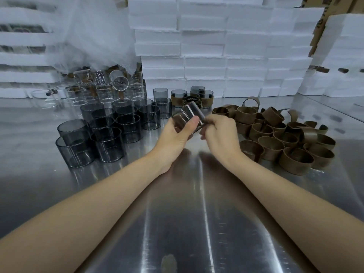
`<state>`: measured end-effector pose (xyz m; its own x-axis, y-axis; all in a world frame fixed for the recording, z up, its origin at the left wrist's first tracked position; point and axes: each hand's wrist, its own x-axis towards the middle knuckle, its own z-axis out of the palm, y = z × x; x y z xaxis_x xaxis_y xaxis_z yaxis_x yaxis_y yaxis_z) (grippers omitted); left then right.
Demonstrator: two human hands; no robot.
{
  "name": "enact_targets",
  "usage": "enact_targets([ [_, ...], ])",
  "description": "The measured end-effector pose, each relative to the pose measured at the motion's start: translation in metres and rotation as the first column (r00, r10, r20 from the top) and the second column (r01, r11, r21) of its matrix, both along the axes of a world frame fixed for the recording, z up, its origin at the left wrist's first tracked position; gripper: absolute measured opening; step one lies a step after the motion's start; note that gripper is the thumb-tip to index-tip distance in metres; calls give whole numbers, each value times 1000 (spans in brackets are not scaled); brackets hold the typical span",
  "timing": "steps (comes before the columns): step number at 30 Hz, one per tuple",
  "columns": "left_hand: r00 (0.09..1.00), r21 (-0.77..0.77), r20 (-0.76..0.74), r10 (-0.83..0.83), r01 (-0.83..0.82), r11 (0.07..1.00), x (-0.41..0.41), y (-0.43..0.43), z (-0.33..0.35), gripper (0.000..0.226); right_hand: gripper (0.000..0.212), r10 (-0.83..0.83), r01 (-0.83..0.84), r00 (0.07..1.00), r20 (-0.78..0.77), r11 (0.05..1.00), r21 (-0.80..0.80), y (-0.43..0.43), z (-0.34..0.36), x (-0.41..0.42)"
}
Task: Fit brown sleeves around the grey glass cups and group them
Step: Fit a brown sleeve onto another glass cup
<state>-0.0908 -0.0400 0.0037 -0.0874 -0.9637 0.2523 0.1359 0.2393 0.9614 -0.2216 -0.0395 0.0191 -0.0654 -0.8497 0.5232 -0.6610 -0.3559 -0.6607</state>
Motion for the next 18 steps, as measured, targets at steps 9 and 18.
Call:
enact_targets([
  [9,900,-337,394,189,-51,940,3,4,-1,65,47,98,-233,744,661,965,119,2,-5,20],
  [18,987,-107,122,-105,119,987,3,4,6,24,52,236,-441,601,764,895,71,1,6,10],
])
